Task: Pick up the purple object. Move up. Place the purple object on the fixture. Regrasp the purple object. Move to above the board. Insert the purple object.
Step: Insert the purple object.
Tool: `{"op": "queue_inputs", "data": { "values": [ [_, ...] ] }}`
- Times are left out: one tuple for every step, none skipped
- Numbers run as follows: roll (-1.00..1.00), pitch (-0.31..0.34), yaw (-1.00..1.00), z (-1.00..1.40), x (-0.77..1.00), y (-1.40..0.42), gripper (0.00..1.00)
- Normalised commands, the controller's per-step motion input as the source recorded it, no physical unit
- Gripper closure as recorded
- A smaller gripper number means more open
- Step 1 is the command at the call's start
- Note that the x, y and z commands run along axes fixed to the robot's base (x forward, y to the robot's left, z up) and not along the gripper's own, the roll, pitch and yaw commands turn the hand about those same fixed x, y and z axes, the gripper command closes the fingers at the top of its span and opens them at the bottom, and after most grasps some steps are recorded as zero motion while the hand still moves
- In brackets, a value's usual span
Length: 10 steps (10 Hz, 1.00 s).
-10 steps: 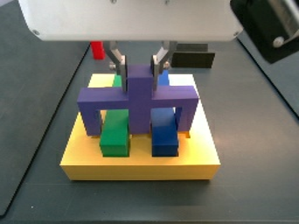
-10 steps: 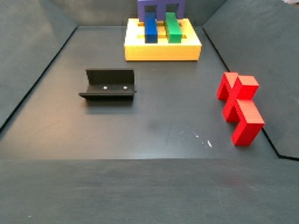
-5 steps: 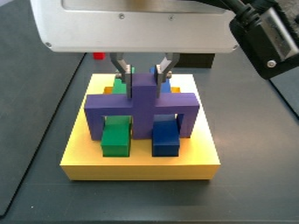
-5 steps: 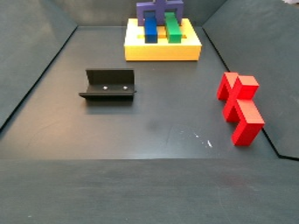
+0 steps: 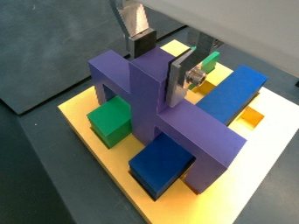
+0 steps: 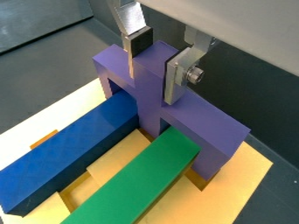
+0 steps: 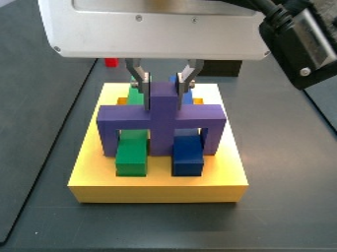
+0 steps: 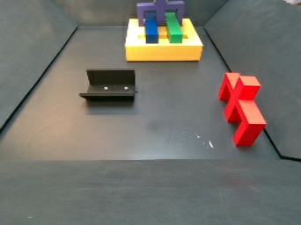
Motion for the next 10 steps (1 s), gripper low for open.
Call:
{"op": "queue_inputs", "data": {
  "values": [
    [-0.01,-0.070,0.00,-0.36,-0.11,0.00,1.00],
    [0.00,-0.104,0.00,-0.31,-0.11,0.00,1.00],
    [0.00,-0.071,0.00,-0.32,0.00,0.00,1.00],
    [0.00,-0.037,-0.11,-0.29,0.15,-0.03,1.00],
    [0.03,-0.020,-0.29,-0.24,0.28,-0.05,1.00],
    [0.03,-0.006,-0.36,-0.17,0.37,-0.07,1.00],
    [0.05,0.000,-0.41,-0.13,0.36,-0.04,1.00],
    [0.04,0.000,-0.29,-0.16,0.10,0.00,1.00],
    [0.00,-0.044,0.00,-0.22,-0.09,0.00,1.00],
    [0.00,-0.163,0.14,-0.33,-0.23,-0.02,1.00]
  ]
}}
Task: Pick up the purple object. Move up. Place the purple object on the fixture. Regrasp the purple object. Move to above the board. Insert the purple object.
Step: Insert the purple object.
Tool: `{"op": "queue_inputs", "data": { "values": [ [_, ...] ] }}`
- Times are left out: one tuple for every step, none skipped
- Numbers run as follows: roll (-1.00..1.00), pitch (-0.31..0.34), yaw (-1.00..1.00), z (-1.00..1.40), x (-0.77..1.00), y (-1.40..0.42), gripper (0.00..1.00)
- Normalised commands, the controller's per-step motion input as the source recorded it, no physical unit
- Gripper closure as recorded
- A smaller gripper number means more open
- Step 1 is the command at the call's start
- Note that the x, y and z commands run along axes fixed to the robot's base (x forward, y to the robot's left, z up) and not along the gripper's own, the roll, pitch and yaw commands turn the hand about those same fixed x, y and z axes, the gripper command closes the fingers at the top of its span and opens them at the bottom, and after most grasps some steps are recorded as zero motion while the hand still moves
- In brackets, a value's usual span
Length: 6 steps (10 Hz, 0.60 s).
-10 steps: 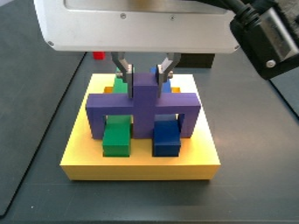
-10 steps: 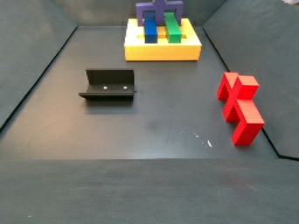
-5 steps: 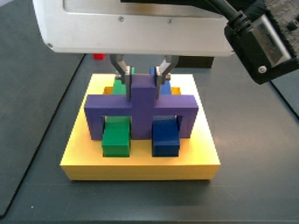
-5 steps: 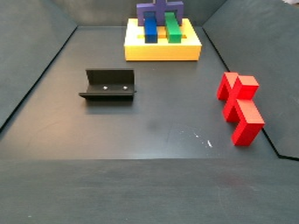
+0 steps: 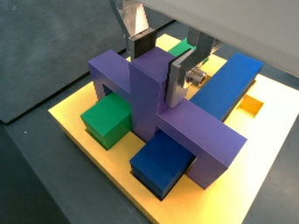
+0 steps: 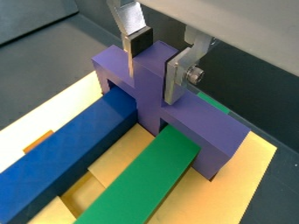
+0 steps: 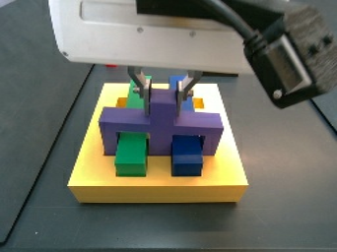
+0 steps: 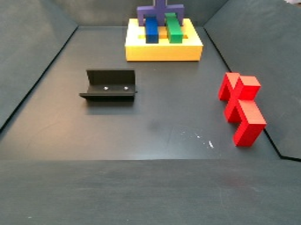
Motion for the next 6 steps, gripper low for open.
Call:
{"op": "queue_inputs", "data": {
  "values": [
    [-0.01,-0.206,0.25,-0.39,-0.16,-0.09,1.00],
    [-0.02,-0.213,0.21,-0.43,-0.14,-0.04,1.00],
    [-0.03,-0.201,0.16,-0.47,-0.13,-0.01,1.00],
    [-0.03,-0.229,0.15,-0.49,-0.17,0.00,1.00],
    [-0.01,-0.177,0.09,-0.35,-0.13,0.00,1.00],
    [0.00,0.000,0.00,0.00,0.00,0.00,1.00]
  ]
}}
